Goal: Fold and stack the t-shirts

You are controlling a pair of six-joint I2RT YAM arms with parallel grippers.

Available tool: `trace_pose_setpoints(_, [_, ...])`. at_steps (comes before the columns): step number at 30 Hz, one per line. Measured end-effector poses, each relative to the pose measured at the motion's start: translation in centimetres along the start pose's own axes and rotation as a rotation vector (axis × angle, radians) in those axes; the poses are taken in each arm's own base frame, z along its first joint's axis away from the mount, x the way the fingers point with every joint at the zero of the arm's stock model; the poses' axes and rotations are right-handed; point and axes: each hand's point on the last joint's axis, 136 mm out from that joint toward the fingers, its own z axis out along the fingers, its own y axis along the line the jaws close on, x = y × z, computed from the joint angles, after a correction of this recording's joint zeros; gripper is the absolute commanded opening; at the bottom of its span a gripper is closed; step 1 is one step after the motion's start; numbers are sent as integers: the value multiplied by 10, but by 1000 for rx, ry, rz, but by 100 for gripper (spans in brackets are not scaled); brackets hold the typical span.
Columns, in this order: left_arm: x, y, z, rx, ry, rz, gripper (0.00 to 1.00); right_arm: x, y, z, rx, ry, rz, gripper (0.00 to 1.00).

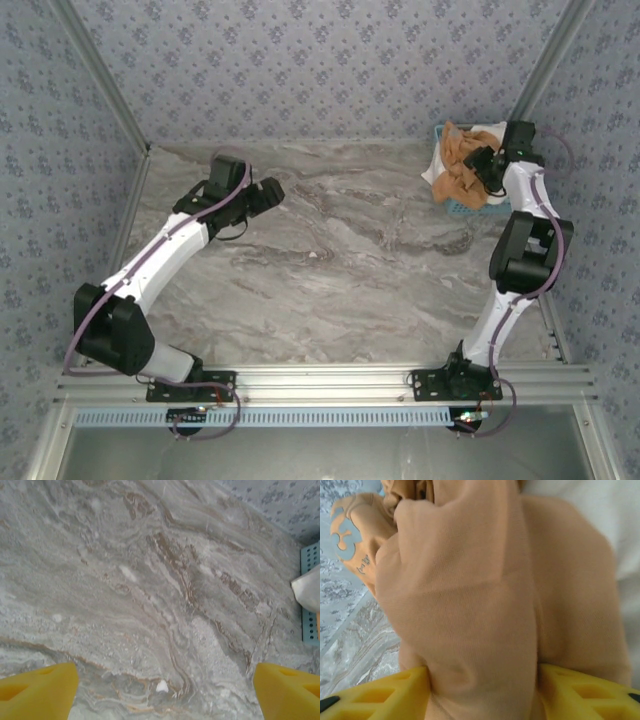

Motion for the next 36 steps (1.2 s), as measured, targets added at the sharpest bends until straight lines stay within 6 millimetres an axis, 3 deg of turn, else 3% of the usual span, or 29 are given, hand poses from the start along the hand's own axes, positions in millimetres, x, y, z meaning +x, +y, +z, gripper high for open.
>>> trace_pose_setpoints(3, [11,3,-4,0,27,-6,85,0,3,8,-20,18,7,15])
trace_pose_setpoints(6, [14,3,-9,2,32,-11,81,-2,7,6,-35,15,2,0])
trace_pose_setpoints(9, [14,4,-14,2,30,-14,79,-8,18,-7,-64,-20,-23,0])
trace_pose_setpoints(11, [14,4,-16,0,27,-13,78,-12,35,-27,-96,-62,-57,0])
trace_pose_setpoints(14, [13,5,-17,-7,23,-13,76,-22,83,-78,-195,-168,-133,0])
trace_pose_setpoints(19, [11,12,-17,-59,18,-9,77,-26,197,-214,-496,-390,-294,0])
trace_pose_setpoints(22, [1,13,-15,-92,1,-8,79,-7,254,-287,-693,-469,-388,0])
trace_pose_setpoints(24, [-7,15,-17,-115,-18,-11,80,23,284,-319,-803,-465,-454,0])
trace_pose_setpoints(25, [-11,17,-19,-125,-27,-15,80,36,293,-326,-834,-447,-478,0])
trace_pose_setpoints(28, [-23,26,-25,-162,-50,-39,81,102,316,-322,-903,-332,-568,0])
trace_pose_setpoints(31, [-30,38,-31,-199,-59,-64,81,191,309,-272,-886,-115,-644,0])
trace_pose_setpoints(33, [-31,48,-35,-229,-58,-77,81,259,290,-226,-826,71,-694,25])
trace_pose_setpoints(36, [-26,58,-42,-246,-51,-84,81,346,254,-174,-719,342,-757,53])
